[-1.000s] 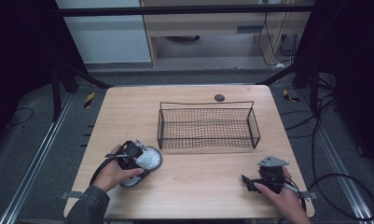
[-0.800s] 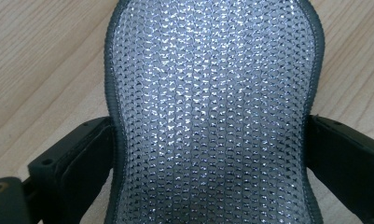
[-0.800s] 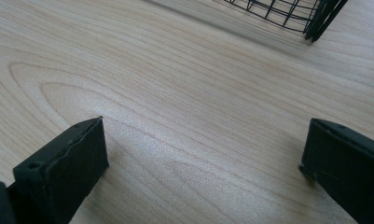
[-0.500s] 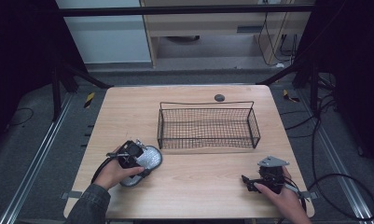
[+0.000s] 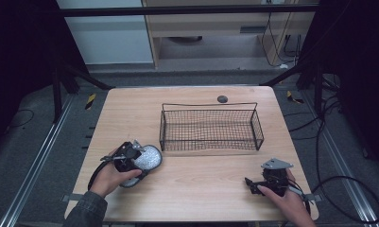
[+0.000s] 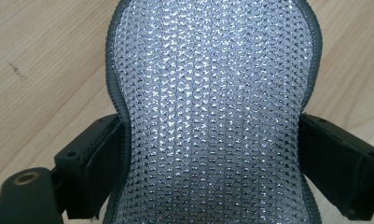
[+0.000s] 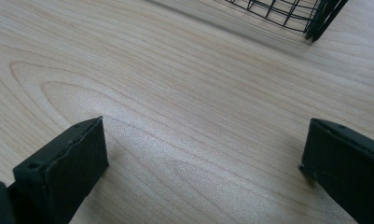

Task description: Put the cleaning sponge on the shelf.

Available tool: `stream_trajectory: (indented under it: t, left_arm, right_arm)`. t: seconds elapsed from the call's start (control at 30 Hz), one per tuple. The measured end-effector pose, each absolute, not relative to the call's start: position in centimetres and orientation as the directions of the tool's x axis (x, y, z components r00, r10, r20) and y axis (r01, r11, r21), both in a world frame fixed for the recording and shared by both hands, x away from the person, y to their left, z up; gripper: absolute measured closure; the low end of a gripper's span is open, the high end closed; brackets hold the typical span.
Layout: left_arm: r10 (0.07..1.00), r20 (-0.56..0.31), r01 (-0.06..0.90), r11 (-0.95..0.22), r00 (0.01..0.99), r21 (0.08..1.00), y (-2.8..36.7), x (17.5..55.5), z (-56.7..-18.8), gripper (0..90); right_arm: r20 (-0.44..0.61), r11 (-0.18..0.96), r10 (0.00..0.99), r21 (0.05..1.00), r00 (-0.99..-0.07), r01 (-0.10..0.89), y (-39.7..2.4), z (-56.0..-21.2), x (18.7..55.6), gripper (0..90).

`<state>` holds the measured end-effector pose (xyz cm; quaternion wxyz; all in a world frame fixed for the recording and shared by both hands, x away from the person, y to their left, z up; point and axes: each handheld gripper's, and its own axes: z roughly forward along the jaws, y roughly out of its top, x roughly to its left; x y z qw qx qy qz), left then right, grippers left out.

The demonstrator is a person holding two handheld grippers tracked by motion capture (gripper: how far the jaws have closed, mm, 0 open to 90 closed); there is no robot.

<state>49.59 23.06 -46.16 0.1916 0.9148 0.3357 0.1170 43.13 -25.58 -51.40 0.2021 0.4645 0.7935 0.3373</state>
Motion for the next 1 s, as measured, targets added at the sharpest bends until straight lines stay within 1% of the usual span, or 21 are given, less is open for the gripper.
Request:
stream_trajectory:
  t: [0.2,0.33,0.43,0.6,0.7,0.77,1.0]
  left_arm:
    - [0.636,0.12,0.521,-0.713,0.762,0.469,23.5,48.4,-44.8,11.2]
    - [0.625,0.155,0.488,-0.719,0.765,0.495,23.7,48.0,-44.2,11.7]
    - [0.625,0.166,0.479,-0.718,0.763,0.505,23.9,47.9,-43.9,12.2]
    - [0.619,0.175,0.466,-0.721,0.766,0.512,23.9,47.9,-43.3,12.9]
    - [0.6,0.208,0.447,-0.746,0.773,0.493,23.7,47.6,-42.7,12.9]
    - [0.591,0.205,0.434,-0.747,0.781,0.504,23.5,47.3,-42.2,12.9]
    - [0.575,0.235,0.402,-0.758,0.784,0.514,23.3,47.2,-40.6,13.1]
  right_arm:
    - [-0.007,0.341,0.873,0.723,-0.487,0.601,-25.6,-51.4,43.1,0.3]
    - [-0.007,0.341,0.874,0.723,-0.487,0.601,-25.6,-51.4,43.1,0.3]
    - [-0.007,0.341,0.873,0.723,-0.487,0.601,-25.6,-51.4,43.1,0.3]
    - [-0.009,0.342,0.873,0.723,-0.488,0.6,-25.6,-51.4,43.1,0.3]
    - [-0.007,0.341,0.873,0.723,-0.487,0.601,-25.6,-51.4,43.1,0.3]
    - [-0.007,0.341,0.873,0.723,-0.487,0.601,-25.6,-51.4,43.1,0.3]
    - [-0.007,0.341,0.873,0.723,-0.487,0.601,-25.6,-51.4,43.1,0.3]
